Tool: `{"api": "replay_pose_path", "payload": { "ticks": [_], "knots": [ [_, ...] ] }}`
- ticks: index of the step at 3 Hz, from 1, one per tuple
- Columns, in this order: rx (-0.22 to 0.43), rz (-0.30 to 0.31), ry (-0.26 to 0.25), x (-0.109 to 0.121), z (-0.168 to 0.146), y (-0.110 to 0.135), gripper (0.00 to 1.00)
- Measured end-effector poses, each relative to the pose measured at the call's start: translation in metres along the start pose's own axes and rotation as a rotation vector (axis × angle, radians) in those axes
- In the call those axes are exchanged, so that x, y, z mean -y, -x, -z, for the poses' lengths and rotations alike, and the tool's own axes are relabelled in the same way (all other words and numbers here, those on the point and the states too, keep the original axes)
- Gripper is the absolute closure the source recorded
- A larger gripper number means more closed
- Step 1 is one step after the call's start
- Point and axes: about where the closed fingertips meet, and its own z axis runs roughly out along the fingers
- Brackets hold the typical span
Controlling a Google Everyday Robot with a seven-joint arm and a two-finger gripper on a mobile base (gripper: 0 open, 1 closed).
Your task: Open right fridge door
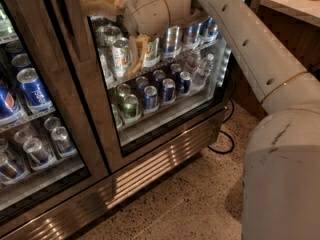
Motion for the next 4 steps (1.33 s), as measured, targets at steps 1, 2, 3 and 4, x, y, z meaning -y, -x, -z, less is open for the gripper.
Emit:
{"api": "replay_pose_path", "payload": {
  "ticks": [1,2,3,4],
  "knots": [
    [0.0,0.005,0.0,0.001,0.0,0.0013,0.0],
    [0.001,0.01,0.002,0.0021,-0.0004,0.0026,0.0],
    [0.003,0.014,0.005,0.003,-0.0013,0.0036,0.0],
    [0.007,0.02,0.01,0.0037,-0.0035,0.0055,0.0]
  ]
}}
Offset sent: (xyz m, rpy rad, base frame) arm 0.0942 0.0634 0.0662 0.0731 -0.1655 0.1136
